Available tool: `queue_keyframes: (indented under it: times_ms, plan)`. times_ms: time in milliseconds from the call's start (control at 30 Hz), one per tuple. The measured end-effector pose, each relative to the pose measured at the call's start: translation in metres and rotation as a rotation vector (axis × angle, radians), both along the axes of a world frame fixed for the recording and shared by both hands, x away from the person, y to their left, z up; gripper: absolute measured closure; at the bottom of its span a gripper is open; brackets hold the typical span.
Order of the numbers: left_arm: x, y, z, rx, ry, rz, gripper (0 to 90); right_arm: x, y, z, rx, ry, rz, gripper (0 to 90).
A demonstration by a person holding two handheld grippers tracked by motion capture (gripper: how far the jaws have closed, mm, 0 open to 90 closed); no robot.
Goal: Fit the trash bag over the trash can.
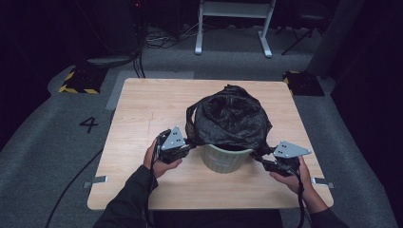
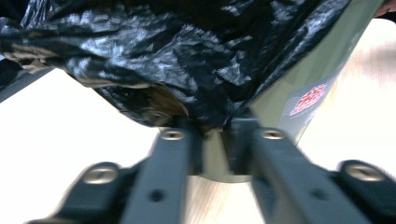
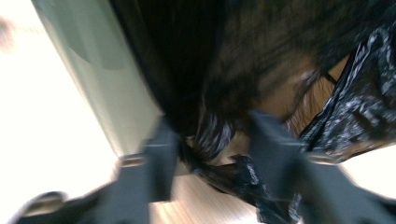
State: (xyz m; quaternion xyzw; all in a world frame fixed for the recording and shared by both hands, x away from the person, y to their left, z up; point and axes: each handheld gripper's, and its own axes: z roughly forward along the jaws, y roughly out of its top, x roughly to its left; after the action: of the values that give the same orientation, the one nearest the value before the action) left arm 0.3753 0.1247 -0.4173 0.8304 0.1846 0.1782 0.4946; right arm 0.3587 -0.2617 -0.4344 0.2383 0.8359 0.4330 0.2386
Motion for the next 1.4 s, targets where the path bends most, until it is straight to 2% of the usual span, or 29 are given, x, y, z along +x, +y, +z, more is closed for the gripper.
queue_keyframes:
  times_ms: [67,133,233,300,400,500,633,700,800,867,967,1033,1100,1300,1400]
  plan:
    - [0.0,0.0,-0.001,0.006,0.0,0.001,89.7,0.001,-0.001,-0.002,-0.005,-0.018,0.007,82.4]
    - [-0.002,0.0,-0.002,0.022,0.0,-0.017,89.8,0.001,-0.004,-0.003,-0.004,-0.017,0.015,89.1]
    - [-0.005,0.0,-0.006,0.042,0.004,-0.031,89.9,-0.001,-0.008,-0.005,0.003,-0.008,0.047,90.0]
    - [-0.007,-0.002,-0.01,0.07,0.01,-0.046,90.0,-0.004,-0.009,-0.007,0.0,0.008,0.082,90.0]
    - [-0.01,-0.005,-0.018,0.128,0.017,-0.055,90.0,-0.007,-0.008,-0.011,-0.032,0.027,0.114,90.0]
    - [-0.01,-0.003,-0.027,0.153,0.036,-0.059,90.0,-0.008,-0.008,-0.018,-0.06,0.048,0.138,90.0]
    - [-0.008,0.001,-0.036,0.181,0.061,-0.049,90.0,-0.004,-0.008,-0.028,-0.104,0.093,0.147,90.0]
    - [-0.005,0.002,-0.042,0.215,0.067,-0.034,90.0,0.001,-0.01,-0.035,-0.118,0.12,0.138,90.0]
    - [0.0,0.003,-0.05,0.225,0.095,-0.027,89.9,0.011,-0.012,-0.045,-0.127,0.145,0.113,90.0]
    - [0.003,0.003,-0.053,0.231,0.098,-0.018,89.9,0.018,-0.014,-0.051,-0.131,0.16,0.099,90.0]
    - [0.007,0.002,-0.059,0.242,0.116,-0.014,89.9,0.024,-0.017,-0.056,-0.116,0.181,0.086,90.0]
    - [0.009,0.004,-0.062,0.23,0.137,-0.003,89.9,0.027,-0.021,-0.059,-0.111,0.192,0.073,90.0]
    - [0.012,0.005,-0.065,0.237,0.14,0.006,89.9,0.03,-0.024,-0.061,-0.111,0.198,0.062,90.0]
    - [0.016,0.007,-0.074,0.23,0.167,0.038,89.9,0.037,-0.038,-0.065,-0.035,0.222,0.041,90.0]
    - [0.017,0.006,-0.077,0.228,0.182,0.036,89.9,0.038,-0.041,-0.067,-0.027,0.214,0.047,90.0]
